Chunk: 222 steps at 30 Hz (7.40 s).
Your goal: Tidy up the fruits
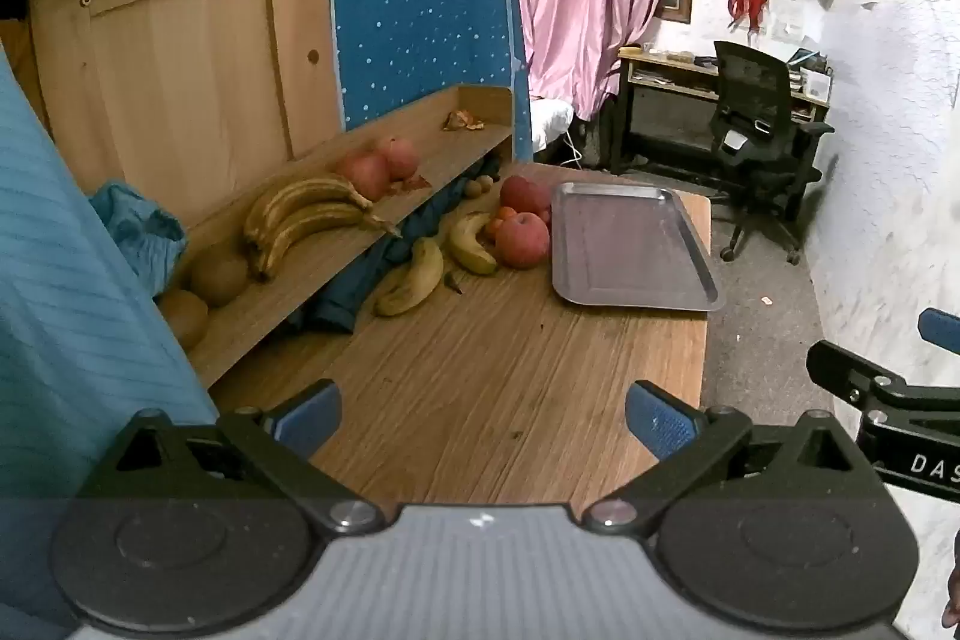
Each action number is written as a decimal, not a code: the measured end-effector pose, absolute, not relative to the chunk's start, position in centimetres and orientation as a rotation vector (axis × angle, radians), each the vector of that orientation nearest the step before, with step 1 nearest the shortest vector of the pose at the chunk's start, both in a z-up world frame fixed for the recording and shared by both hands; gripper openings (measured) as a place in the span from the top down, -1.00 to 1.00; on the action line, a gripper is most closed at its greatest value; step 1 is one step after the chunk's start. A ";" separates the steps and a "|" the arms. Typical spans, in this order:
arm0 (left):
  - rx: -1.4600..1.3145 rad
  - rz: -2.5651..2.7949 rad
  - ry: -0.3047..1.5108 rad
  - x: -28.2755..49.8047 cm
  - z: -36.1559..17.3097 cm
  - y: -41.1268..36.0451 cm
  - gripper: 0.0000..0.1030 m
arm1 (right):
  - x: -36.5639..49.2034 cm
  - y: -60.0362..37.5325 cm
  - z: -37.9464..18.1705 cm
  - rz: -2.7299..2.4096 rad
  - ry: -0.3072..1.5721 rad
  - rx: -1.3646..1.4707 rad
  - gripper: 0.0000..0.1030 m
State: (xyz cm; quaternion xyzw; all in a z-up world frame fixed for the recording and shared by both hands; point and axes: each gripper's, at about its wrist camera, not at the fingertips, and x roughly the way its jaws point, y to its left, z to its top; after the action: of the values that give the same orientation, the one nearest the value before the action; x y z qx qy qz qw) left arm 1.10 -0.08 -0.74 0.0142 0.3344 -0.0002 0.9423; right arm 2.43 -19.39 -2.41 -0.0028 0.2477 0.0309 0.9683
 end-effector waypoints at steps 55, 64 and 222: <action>0.009 0.186 0.792 5.0 -1.3 -3.2 -1.00 | 9.3 -23.6 -5.2 0.259 0.647 0.023 -0.99; -0.046 0.270 0.809 6.5 -2.0 -5.5 -1.00 | 11.5 -26.6 -5.7 0.395 0.672 -0.047 -0.99; -0.543 0.393 1.199 31.5 -13.6 1.5 0.21 | 40.0 -14.7 -15.0 1.246 0.941 -0.355 -0.38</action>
State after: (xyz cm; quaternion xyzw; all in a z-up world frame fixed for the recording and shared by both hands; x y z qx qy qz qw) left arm 31.54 1.48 -13.60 -0.2506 0.5533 0.1812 0.7735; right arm 40.03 -14.69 -14.99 -0.1591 0.4218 0.5584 0.6964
